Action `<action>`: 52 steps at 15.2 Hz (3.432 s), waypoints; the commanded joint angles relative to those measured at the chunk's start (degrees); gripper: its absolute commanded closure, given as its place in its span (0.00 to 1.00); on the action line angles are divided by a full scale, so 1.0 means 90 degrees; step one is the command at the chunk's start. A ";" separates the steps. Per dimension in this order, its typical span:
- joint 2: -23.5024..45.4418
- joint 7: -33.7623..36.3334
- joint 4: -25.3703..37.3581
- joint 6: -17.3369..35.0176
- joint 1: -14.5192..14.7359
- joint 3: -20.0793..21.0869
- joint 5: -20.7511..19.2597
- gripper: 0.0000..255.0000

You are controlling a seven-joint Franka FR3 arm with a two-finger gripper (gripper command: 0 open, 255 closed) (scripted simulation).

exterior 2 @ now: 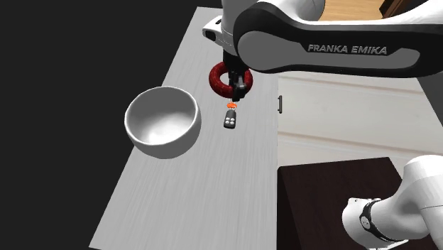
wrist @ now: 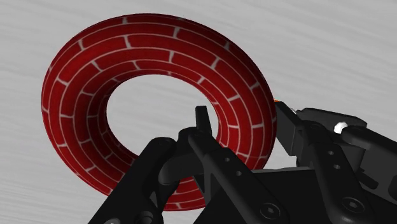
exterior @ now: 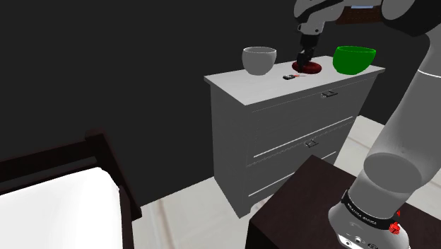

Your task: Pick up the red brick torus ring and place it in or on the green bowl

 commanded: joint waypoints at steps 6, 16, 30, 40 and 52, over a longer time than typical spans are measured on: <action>0.0023 -0.0019 0.0624 -0.0602 -0.0011 -0.0008 0.0013 1.00; 0.0208 -0.0097 0.1692 -0.1510 -0.0066 -0.0041 0.0112 1.00; 0.0897 -0.0330 0.3764 -0.2987 -0.0354 -0.0148 0.0504 1.00; 0.1385 -0.1503 0.4663 -0.3483 -0.1366 -0.0537 0.0926 1.00; 0.2843 -0.3110 0.6779 -0.4283 -0.3658 -0.0741 0.2038 1.00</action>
